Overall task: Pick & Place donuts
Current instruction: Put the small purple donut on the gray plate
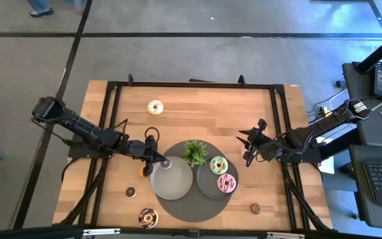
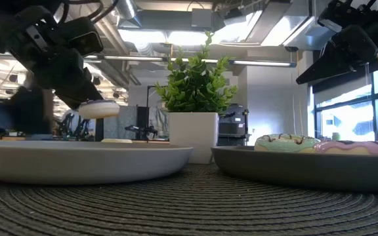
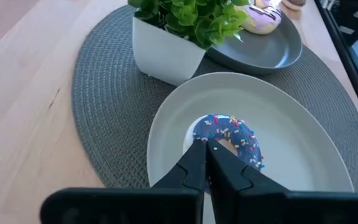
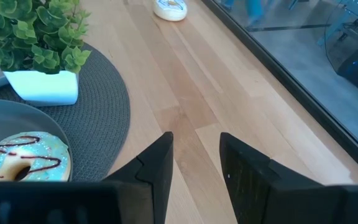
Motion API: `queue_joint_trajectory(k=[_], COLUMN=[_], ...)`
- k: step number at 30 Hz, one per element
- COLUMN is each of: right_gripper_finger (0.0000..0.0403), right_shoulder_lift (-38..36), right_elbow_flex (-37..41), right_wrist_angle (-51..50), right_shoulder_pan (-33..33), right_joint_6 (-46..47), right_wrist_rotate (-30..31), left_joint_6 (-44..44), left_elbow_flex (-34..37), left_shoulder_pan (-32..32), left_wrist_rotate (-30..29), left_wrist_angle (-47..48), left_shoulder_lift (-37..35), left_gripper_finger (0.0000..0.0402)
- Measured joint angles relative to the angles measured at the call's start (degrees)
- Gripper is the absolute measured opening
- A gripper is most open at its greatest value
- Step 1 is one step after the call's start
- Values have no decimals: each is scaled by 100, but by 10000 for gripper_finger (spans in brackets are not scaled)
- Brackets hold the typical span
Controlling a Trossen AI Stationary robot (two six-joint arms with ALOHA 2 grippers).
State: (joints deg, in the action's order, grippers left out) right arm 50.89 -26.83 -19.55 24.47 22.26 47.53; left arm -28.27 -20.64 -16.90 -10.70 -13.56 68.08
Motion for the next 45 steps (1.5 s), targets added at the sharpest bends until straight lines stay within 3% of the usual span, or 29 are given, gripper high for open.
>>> queue_joint_trajectory(k=[5,10,21,45], right_gripper_finger=[133,133,133,133], right_shoulder_lift=[0,0,-2,-2], right_elbow_flex=[0,0,0,0], right_wrist_angle=[5,7,7,6], right_shoulder_pan=[0,0,2,0], right_joint_6=[5,11,18,18], right_wrist_rotate=[0,0,0,-7], left_joint_6=[-105,-105,68,55], left_elbow_flex=[0,-11,-671,-688], left_shoulder_pan=[-108,-143,-143,-138], left_wrist_rotate=[-48,297,914,719], left_wrist_angle=[-351,-965,-903,-590], left_shoulder_lift=[256,847,1904,1999], left_gripper_finger=[2,2,3,16])
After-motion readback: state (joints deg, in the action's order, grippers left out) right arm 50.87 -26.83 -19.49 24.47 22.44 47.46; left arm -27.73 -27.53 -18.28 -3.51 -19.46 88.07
